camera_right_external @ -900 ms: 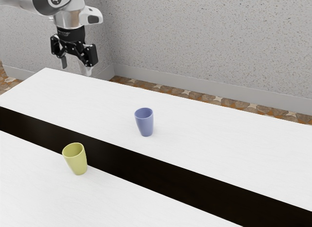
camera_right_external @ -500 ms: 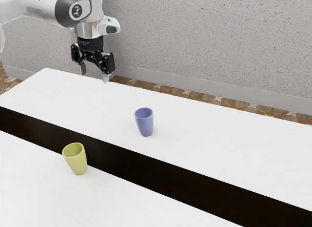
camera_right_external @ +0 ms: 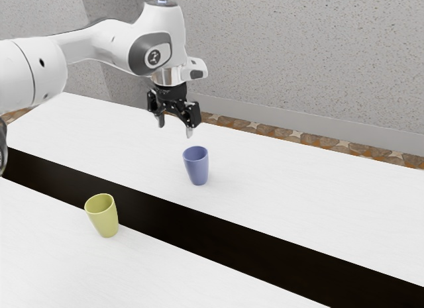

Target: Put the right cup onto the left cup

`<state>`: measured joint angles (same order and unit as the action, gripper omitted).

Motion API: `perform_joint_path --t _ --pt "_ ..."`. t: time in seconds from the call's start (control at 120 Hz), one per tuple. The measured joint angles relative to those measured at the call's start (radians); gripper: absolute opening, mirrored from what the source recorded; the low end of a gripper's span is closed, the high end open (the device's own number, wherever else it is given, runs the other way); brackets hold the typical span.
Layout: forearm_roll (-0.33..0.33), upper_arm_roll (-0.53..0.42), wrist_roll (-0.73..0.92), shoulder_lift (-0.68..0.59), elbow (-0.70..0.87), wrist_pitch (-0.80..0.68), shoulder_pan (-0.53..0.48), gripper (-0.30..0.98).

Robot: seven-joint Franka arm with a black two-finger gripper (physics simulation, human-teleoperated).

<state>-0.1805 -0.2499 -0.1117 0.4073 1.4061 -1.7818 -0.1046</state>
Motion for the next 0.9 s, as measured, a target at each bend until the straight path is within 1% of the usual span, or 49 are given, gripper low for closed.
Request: perform_joint_path --t 0.142,0.35,0.567,0.9 --pt "-0.014 -0.002 -0.019 0.093 -0.064 -0.041 0.004 0.69" --pt "-0.044 0.0 -0.036 0.176 -0.119 -0.098 0.003 0.69" --pt "-0.05 -0.005 -0.049 0.25 -0.159 -0.135 0.011 0.69" --pt "-0.066 -0.008 -0.063 0.324 -0.162 -0.209 0.023 0.69"
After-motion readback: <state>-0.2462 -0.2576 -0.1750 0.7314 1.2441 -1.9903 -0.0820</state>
